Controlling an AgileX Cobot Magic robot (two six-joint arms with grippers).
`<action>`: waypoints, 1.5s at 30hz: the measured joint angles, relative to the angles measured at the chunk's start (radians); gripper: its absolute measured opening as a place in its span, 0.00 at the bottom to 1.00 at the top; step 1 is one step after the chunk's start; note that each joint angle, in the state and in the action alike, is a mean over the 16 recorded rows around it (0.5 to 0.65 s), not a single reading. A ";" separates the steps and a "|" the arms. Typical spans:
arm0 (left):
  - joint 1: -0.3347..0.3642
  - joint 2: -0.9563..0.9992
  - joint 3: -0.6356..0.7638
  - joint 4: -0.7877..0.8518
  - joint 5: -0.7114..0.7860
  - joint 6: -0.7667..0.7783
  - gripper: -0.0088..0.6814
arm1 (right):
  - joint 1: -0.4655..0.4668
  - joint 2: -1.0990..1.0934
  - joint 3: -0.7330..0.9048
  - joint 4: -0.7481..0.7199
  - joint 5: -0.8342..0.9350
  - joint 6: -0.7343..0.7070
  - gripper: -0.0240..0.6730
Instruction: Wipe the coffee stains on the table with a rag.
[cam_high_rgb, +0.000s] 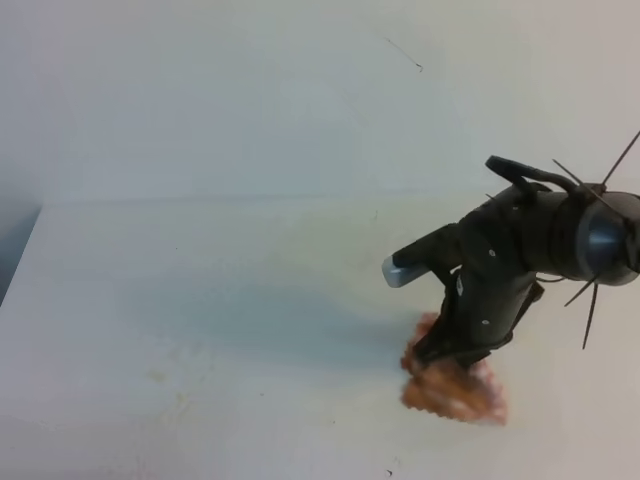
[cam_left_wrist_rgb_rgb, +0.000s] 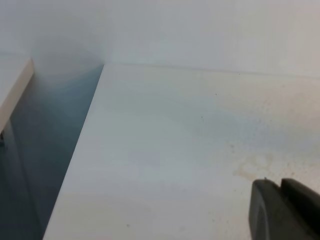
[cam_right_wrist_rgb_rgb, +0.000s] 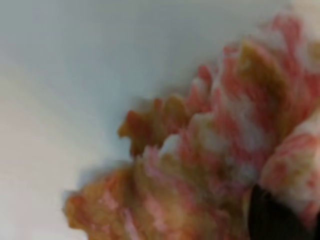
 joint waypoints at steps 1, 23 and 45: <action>0.000 0.000 0.000 0.000 0.000 0.000 0.01 | -0.001 -0.010 0.000 -0.031 0.006 0.018 0.08; 0.000 0.000 0.000 0.000 0.000 0.000 0.01 | -0.001 -0.325 0.002 -0.093 -0.051 0.088 0.26; 0.000 0.000 0.000 0.000 0.000 0.000 0.01 | 0.001 -0.582 0.006 0.090 0.208 -0.161 0.15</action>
